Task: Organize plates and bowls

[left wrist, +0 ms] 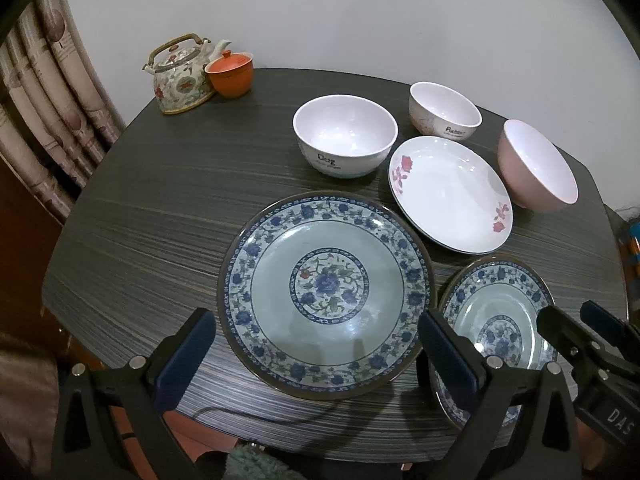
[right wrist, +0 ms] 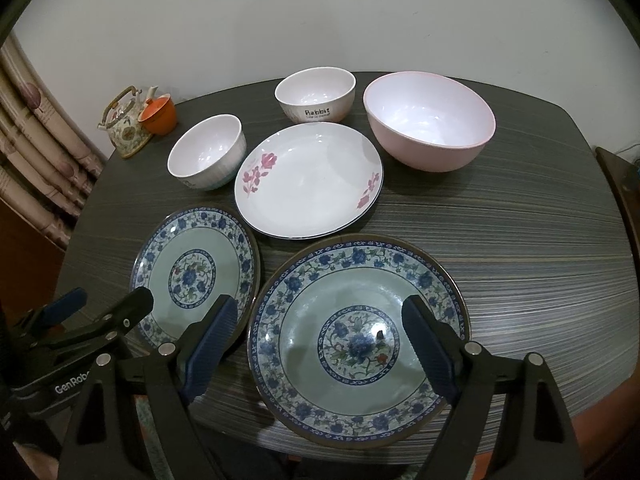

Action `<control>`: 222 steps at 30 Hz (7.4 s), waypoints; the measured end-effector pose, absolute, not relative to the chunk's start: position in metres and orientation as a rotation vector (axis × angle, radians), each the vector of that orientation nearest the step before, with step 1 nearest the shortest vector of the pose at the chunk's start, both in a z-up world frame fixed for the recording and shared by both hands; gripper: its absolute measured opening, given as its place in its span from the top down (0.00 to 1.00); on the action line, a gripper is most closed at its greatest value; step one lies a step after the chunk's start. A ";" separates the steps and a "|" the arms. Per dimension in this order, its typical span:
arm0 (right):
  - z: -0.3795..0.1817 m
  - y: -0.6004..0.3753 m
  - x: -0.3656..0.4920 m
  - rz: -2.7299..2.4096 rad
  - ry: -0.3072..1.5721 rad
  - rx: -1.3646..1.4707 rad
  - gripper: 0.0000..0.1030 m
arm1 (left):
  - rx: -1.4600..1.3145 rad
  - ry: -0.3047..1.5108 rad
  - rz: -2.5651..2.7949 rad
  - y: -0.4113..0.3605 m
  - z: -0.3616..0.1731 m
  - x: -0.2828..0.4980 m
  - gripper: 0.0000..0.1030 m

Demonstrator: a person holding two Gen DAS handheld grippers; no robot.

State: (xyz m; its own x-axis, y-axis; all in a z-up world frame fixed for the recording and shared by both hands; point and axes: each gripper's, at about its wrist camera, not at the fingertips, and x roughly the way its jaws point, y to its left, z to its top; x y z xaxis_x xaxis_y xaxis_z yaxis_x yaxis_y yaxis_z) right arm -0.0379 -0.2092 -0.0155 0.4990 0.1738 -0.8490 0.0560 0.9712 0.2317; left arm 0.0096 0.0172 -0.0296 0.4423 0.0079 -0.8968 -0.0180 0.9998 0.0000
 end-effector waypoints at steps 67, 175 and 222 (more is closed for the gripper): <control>-0.110 -0.156 0.088 0.492 1.348 0.426 0.68 | -0.582 1.373 -0.071 0.160 -0.120 0.064 0.78; -0.068 -0.246 -0.066 0.157 1.036 0.094 0.71 | -0.082 1.129 -0.276 -0.046 -0.075 -0.025 0.67; -0.127 -0.335 -0.057 0.255 1.138 0.450 0.67 | -0.310 1.332 -0.391 -0.043 -0.123 0.007 0.68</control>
State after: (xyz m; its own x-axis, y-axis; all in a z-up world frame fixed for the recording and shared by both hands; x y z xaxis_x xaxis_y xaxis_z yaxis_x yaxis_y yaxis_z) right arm -0.0568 -0.3348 -0.1271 0.4038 0.4182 -0.8137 0.0304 0.8828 0.4688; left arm 0.0065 -0.0432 -0.1231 0.1879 -0.4457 -0.8753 0.0980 0.8952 -0.4348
